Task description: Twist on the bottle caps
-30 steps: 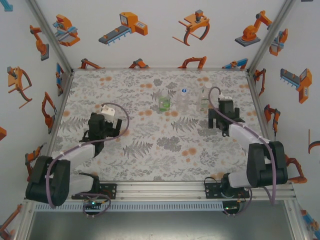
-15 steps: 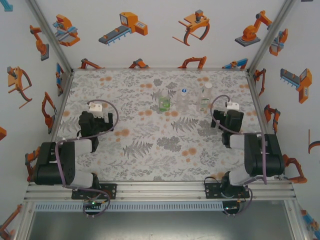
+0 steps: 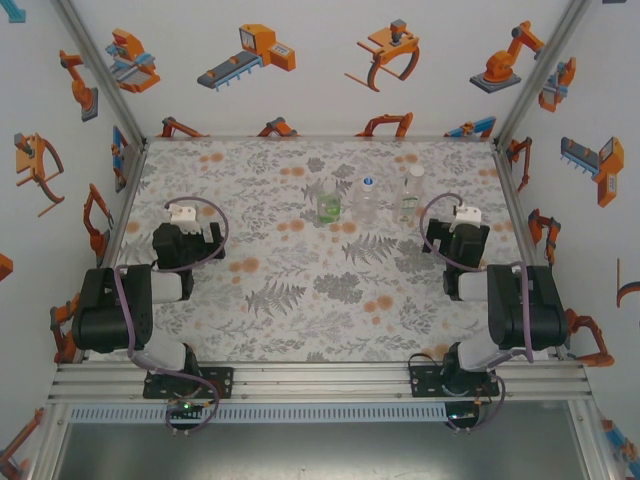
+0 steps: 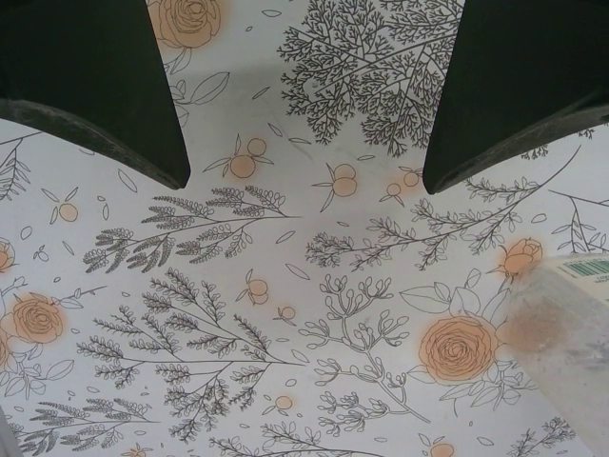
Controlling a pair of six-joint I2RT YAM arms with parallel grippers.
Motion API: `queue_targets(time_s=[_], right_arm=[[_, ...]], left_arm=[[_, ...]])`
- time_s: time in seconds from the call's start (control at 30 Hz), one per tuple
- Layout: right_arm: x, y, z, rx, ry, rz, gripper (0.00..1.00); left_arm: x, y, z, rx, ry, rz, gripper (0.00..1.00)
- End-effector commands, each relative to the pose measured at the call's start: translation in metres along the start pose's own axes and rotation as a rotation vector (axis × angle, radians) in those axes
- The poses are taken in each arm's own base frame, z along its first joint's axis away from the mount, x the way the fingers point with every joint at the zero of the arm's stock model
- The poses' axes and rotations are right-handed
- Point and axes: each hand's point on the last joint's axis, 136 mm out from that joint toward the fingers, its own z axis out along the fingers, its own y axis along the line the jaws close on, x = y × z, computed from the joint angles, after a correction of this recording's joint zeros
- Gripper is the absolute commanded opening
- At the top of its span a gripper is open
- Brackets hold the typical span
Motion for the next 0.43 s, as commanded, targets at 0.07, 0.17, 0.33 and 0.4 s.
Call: queue_targets(time_s=[0.07, 0.17, 0.33, 0.4], right_arm=[[-0.0122, -0.0026, 0.0009, 0.01, -0.044, 0.021, 0.99], [-0.0129, -0.0023, 0.0011, 0.008, -0.045, 0.021, 0.99], [-0.0128, -0.0022, 0.0015, 0.007, -0.042, 0.022, 0.99], [-0.0119, -0.0052, 0.0001, 0.024, -0.044, 0.026, 0.99]], left_arm=[[-0.013, 0.0027, 0.0025, -0.016, -0.029, -0.024, 0.97], [-0.0122, 0.0028, 0.0023, -0.017, -0.028, -0.024, 0.97], [-0.0123, 0.0028, 0.0023, -0.017, -0.028, -0.023, 0.97], [-0.0124, 0.0027, 0.0022, -0.017, -0.029, -0.024, 0.97]])
